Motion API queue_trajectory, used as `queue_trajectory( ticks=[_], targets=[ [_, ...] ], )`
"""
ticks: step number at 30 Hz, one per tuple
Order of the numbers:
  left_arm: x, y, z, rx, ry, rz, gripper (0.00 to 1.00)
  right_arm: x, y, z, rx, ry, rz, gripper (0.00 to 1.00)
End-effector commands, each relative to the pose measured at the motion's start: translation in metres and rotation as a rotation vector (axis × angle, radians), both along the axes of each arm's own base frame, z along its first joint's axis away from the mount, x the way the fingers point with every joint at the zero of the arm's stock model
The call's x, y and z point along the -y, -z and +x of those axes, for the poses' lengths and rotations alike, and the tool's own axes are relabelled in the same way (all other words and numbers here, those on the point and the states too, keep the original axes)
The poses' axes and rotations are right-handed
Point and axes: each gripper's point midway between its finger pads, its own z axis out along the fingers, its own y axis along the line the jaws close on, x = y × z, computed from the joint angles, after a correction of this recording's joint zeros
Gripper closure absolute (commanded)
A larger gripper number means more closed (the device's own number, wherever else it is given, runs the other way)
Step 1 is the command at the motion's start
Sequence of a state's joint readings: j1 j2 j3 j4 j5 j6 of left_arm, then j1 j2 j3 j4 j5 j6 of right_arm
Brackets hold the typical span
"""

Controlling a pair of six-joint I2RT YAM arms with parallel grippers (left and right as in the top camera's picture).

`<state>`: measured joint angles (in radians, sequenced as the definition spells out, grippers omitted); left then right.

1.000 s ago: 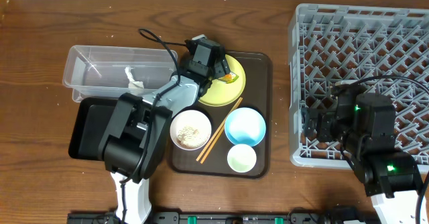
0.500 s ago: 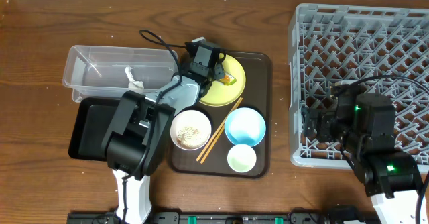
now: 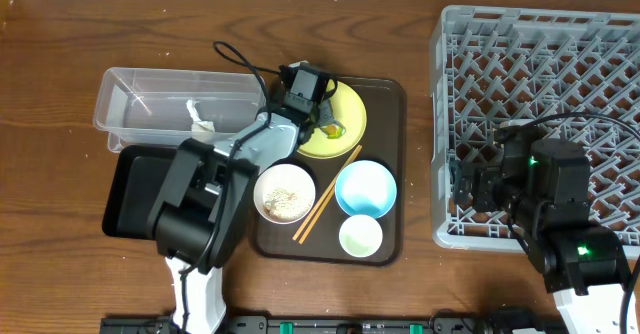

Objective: Sort waste into correct bins and load items into the dishwasher rack
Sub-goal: 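Grasp the green snack wrapper on the yellow plate with the left gripper, then move the wrapper left and release it into the clear bin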

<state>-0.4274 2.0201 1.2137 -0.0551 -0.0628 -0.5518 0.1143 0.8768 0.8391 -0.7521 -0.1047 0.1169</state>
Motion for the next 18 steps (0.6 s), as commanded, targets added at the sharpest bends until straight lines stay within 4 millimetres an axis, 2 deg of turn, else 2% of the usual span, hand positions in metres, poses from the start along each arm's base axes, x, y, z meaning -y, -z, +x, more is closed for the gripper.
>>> queue_trajectory(
  ticks=[1, 5, 9, 11, 12, 16, 18],
  targets=[
    [-0.002, -0.066, 0.003, 0.110, 0.060, 0.019, 0.94, 0.000, -0.009, 0.002, 0.022, -0.008, 0.001, 0.01],
    [-0.023, -0.113, -0.005, 0.156, 0.037, 0.022, 0.94, 0.000, -0.009, 0.002, 0.022, -0.008, 0.001, 0.01],
    [-0.075, -0.151, -0.010, 0.197, -0.081, 0.068, 0.94, 0.000, -0.009, 0.002, 0.022, -0.008, 0.000, 0.01],
    [-0.105, -0.162, -0.012, 0.205, -0.152, 0.094, 0.94, 0.000, -0.009, 0.002, 0.022, -0.008, 0.000, 0.01],
    [-0.134, -0.167, -0.014, 0.201, -0.211, 0.112, 0.94, 0.000, -0.009, 0.002, 0.021, -0.008, 0.000, 0.01],
    [-0.189, -0.159, -0.015, 0.165, -0.331, 0.131, 0.94, 0.000, -0.009, 0.002, 0.021, -0.008, 0.001, 0.01],
    [-0.206, -0.152, -0.016, 0.148, -0.369, 0.138, 0.94, 0.000, -0.009, 0.002, 0.021, -0.008, 0.001, 0.01]
  ],
)
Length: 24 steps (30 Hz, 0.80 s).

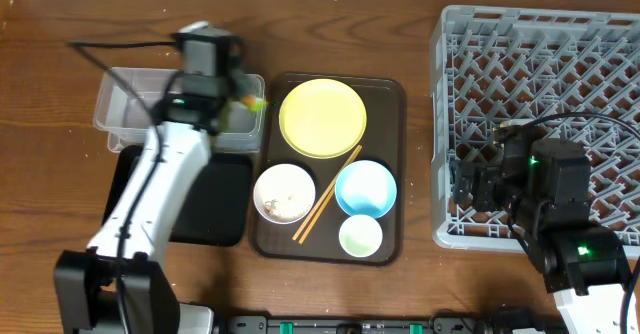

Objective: Sort waste into correct bins and load items into the dishwasher rack
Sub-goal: 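Move the wrapper left and release it into the clear bin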

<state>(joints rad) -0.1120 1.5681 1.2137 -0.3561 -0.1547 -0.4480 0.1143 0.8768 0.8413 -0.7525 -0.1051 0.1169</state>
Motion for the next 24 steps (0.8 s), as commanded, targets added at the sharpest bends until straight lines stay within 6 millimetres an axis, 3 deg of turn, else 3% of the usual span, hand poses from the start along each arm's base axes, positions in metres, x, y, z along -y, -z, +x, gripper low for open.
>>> queue_trajectory(
  ticks=[1, 6, 7, 10, 12, 19, 24],
  targets=[
    [-0.043, 0.011, -0.003, -0.029, -0.097, 0.033, 0.94, 0.000, -0.008, 0.002, 0.020, -0.008, 0.000, 0.01],
    [-0.066, 0.030, -0.004, -0.077, -0.150, 0.035, 0.90, 0.000, -0.008, 0.002, 0.019, -0.008, 0.001, 0.01],
    [-0.068, 0.032, -0.004, -0.082, -0.152, 0.035, 0.85, 0.000, -0.008, 0.002, 0.020, -0.008, 0.000, 0.01],
    [-0.068, 0.037, -0.004, -0.093, -0.153, 0.036, 0.54, 0.000, -0.008, 0.002, 0.019, -0.008, 0.001, 0.01],
    [-0.068, 0.035, -0.004, -0.090, -0.147, 0.040, 0.43, 0.000, -0.008, 0.002, 0.020, -0.008, 0.000, 0.01],
    [-0.054, -0.005, -0.017, -0.040, -0.050, 0.062, 0.42, 0.000, -0.008, 0.002, 0.020, -0.008, 0.000, 0.01],
    [-0.011, -0.013, -0.054, -0.116, 0.087, -0.008, 0.41, 0.000, -0.008, 0.002, 0.019, -0.008, 0.001, 0.01]
  ],
)
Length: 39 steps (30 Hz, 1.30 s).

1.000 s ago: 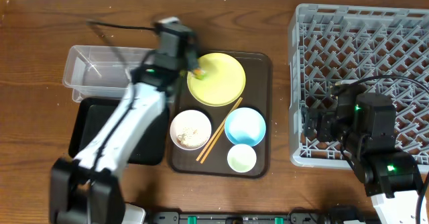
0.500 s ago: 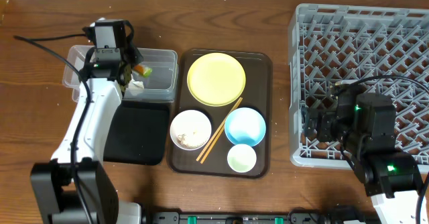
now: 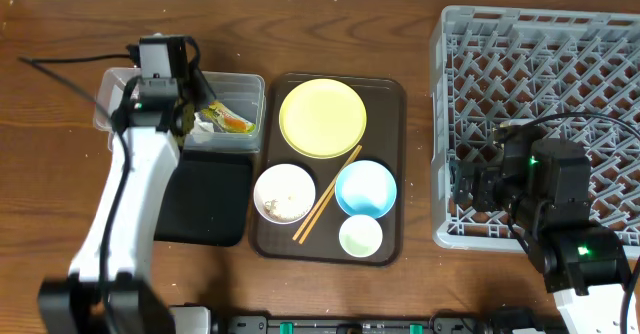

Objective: Sort waste into correct bins and load items into the dishwasher rack
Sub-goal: 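Move the wrapper left and release it into the clear bin, then grasp the rim of the white rice bowl with the left gripper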

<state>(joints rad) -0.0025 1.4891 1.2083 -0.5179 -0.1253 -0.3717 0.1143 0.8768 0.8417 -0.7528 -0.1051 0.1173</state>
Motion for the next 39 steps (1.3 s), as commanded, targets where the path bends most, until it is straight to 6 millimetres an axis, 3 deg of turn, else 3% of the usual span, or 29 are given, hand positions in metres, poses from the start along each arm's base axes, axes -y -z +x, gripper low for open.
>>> queue_trajectory(
  ticks=[1, 5, 9, 15, 21, 28, 31, 35, 39],
  targets=[
    [0.043, -0.007, -0.028, -0.052, 0.150, -0.064, 0.41, 0.000, -0.008, 0.002, 0.020, -0.008, 0.000, 0.01],
    [0.080, 0.015, -0.067, -0.223, 0.260, -0.078, 0.41, 0.000, -0.008, 0.002, 0.019, -0.008, 0.000, 0.01],
    [0.110, 0.038, -0.093, -0.360, 0.360, -0.053, 0.40, 0.000, -0.008, 0.002, 0.020, -0.008, 0.000, 0.01],
    [0.156, 0.071, -0.113, -0.490, 0.501, -0.003, 0.40, 0.000, -0.008, 0.002, 0.019, -0.008, 0.000, 0.01],
    [0.187, 0.103, -0.126, -0.584, 0.592, 0.039, 0.40, 0.000, -0.008, 0.002, 0.019, -0.008, 0.000, 0.01],
    [0.205, 0.134, -0.134, -0.653, 0.643, 0.075, 0.42, 0.000, -0.008, 0.001, 0.018, -0.008, 0.000, 0.01],
    [0.206, 0.145, -0.137, -0.690, 0.645, 0.088, 0.49, 0.000, -0.007, 0.001, 0.015, -0.008, 0.000, 0.01],
    [0.207, 0.153, -0.136, -0.702, 0.644, 0.091, 0.66, 0.000, -0.007, 0.000, 0.011, -0.009, -0.001, 0.01],
    [0.209, 0.157, -0.133, -0.694, 0.645, 0.089, 0.71, 0.000, -0.007, 0.000, 0.010, -0.008, 0.000, 0.01]
  ],
)
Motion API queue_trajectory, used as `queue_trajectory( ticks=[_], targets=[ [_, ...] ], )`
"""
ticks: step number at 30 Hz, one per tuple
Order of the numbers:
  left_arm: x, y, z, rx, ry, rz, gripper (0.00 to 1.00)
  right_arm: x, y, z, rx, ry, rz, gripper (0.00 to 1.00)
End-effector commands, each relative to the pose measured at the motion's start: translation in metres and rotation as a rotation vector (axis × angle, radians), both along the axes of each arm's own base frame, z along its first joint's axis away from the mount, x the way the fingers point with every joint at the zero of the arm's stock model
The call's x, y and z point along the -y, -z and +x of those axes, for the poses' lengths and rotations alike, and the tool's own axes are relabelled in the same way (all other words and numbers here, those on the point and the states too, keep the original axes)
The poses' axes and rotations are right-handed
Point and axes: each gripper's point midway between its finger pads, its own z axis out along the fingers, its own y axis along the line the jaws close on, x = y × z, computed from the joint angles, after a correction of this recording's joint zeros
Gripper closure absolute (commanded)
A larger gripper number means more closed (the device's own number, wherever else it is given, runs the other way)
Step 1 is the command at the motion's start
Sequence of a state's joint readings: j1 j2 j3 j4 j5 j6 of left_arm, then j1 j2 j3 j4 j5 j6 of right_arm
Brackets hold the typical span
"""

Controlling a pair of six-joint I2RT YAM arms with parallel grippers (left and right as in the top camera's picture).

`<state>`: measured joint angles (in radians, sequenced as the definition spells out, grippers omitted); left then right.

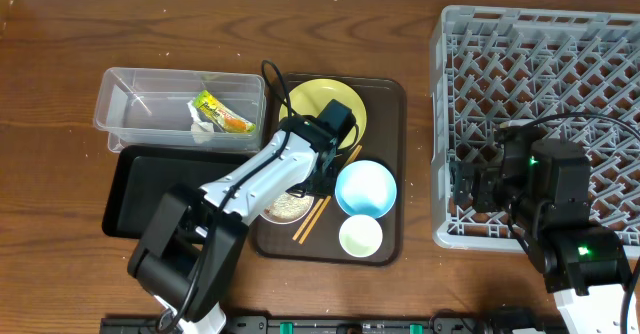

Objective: Sort waste into correct bins and load items into the dishwasher rack
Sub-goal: 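Grasp the rim of the white rice bowl with the left gripper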

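My left gripper [322, 169] hangs over the brown tray [392, 94], between the yellow plate [312, 99] and the white bowl of food scraps [285, 210], which it partly hides. Its fingers are hidden under the wrist, so their state is unclear. The wooden chopsticks [312, 222] lie slanted beside it, next to the blue bowl [365, 189] and the small green cup [360, 237]. A yellow-green wrapper [215, 110] and crumpled white paper [201, 129] lie in the clear bin [125, 99]. My right gripper [468, 189] rests at the grey dishwasher rack's [540, 64] left side, fingers not discernible.
A black bin [140, 189] sits in front of the clear bin, left of the tray. The left arm stretches across it and the tray's left edge. The rack fills the right of the table, with the right arm at its front.
My left gripper was at the clear bin with the wrapper beside it; now it is over the tray by the white bowl, and the wrapper lies in the bin. The right arm is unmoved.
First my left gripper was on the wrapper at the yellow plate. Then it held the wrapper at the clear bin's right end. Then the wrapper lay in the bin with the gripper above. Now the gripper is back over the tray.
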<state>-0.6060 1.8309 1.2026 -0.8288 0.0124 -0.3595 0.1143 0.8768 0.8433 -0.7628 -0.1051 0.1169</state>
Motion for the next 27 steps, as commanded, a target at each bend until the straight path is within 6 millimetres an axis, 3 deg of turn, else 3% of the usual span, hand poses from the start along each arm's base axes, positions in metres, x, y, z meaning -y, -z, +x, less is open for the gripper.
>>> queue_trajectory(
  ticks=[1, 13, 22, 27],
  targets=[
    [-0.002, 0.007, -0.002, -0.012, 0.000, 0.013, 0.71, 0.000, -0.007, 0.001, 0.017, -0.008, 0.001, 0.01],
    [0.001, 0.016, -0.007, -0.040, -0.009, 0.019, 0.73, 0.000, -0.005, -0.001, 0.005, -0.008, -0.001, 0.01],
    [0.008, 0.018, -0.016, -0.047, 0.027, 0.026, 0.81, 0.000, -0.005, -0.001, 0.004, -0.008, -0.001, 0.01],
    [0.008, 0.018, -0.017, -0.050, 0.029, 0.029, 0.94, 0.000, -0.005, -0.001, 0.004, -0.008, -0.001, 0.01]
  ],
)
